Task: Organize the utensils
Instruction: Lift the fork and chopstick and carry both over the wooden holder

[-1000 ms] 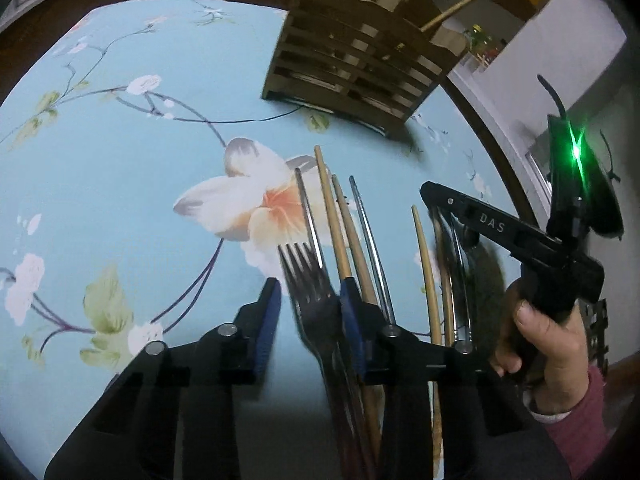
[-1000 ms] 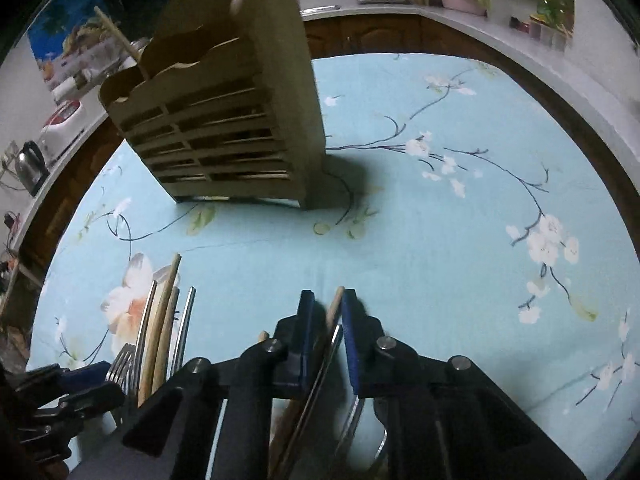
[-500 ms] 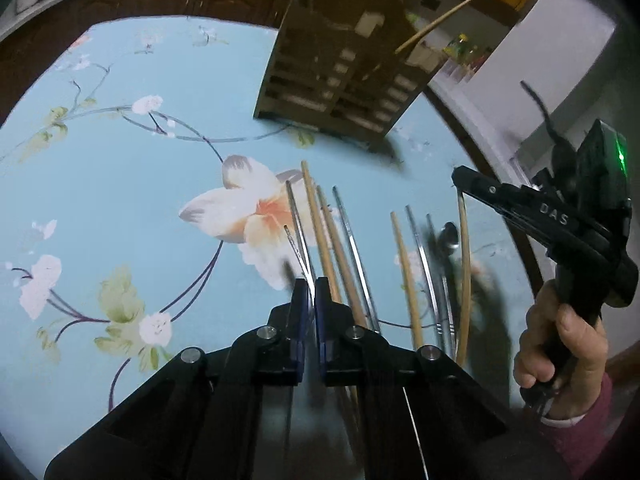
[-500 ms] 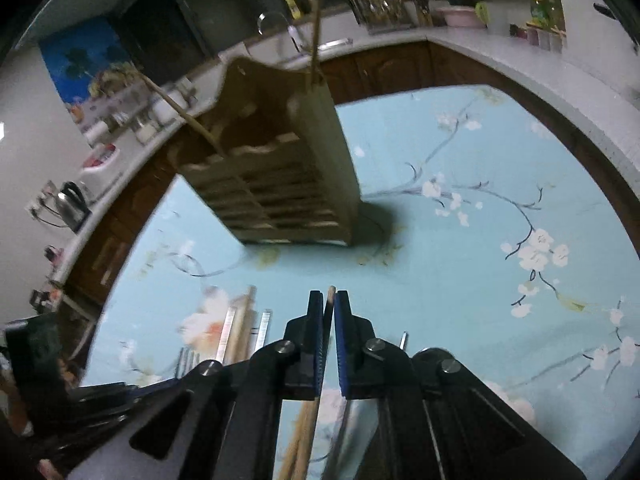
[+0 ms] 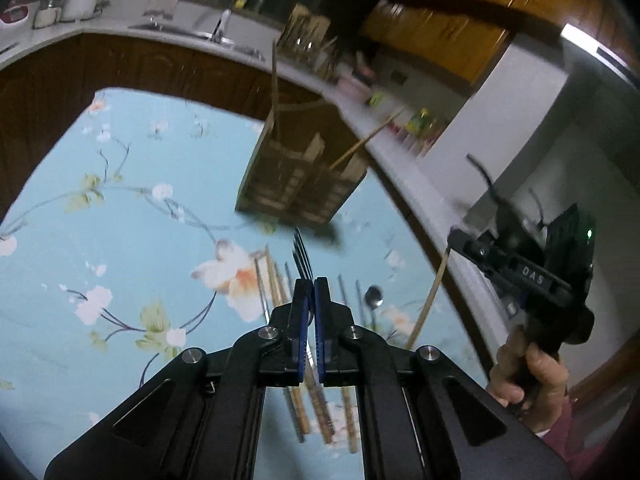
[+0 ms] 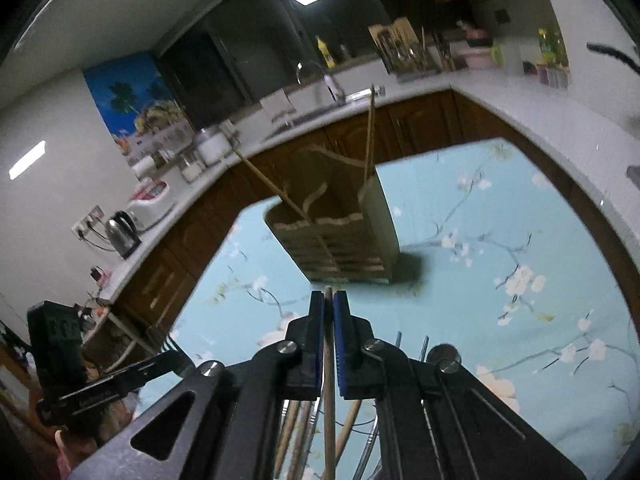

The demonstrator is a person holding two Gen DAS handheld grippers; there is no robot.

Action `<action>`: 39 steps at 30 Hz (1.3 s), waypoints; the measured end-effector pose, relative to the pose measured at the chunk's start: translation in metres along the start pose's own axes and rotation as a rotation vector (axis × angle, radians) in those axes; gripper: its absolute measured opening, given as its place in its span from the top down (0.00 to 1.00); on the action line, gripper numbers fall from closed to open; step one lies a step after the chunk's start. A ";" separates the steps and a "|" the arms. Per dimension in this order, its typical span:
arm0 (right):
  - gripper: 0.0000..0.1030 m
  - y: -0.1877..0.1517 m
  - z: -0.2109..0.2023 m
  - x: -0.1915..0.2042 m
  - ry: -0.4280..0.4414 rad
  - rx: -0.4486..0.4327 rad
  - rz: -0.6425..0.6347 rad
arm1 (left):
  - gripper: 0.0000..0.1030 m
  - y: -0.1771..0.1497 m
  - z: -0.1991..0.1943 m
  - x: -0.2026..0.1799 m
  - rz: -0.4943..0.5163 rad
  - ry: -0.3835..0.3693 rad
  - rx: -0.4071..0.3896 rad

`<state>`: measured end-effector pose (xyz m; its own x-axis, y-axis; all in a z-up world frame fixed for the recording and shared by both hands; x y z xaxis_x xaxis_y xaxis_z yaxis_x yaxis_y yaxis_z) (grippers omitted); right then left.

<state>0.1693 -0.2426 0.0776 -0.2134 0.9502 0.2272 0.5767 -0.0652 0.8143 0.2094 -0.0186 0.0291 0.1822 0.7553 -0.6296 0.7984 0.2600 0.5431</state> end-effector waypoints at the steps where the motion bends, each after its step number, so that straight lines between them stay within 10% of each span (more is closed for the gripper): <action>1: 0.96 0.004 -0.007 0.001 -0.001 -0.016 -0.004 | 0.98 0.003 -0.006 -0.002 0.000 -0.008 -0.019; 25: 0.96 0.082 -0.049 -0.004 -0.047 -0.227 -0.051 | 0.98 0.071 -0.023 -0.046 0.083 -0.064 -0.177; 39: 0.96 0.180 -0.030 -0.026 -0.117 -0.375 -0.057 | 0.98 0.175 0.032 -0.082 0.128 -0.119 -0.281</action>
<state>0.2552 -0.2880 0.2345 -0.1327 0.9824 0.1315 0.2342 -0.0978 0.9672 0.3525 -0.0538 0.1580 0.3498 0.7209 -0.5983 0.5781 0.3365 0.7434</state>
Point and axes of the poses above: each gripper's, at about its wrist camera, not at the fingertips, and z roughly the way its jaws point, x to its left, y to its top, the point moved 3 cm from there along z, roughly the way its jaws point, and after that the axes turned 13 degrees about -z, right-handed, at the moved point
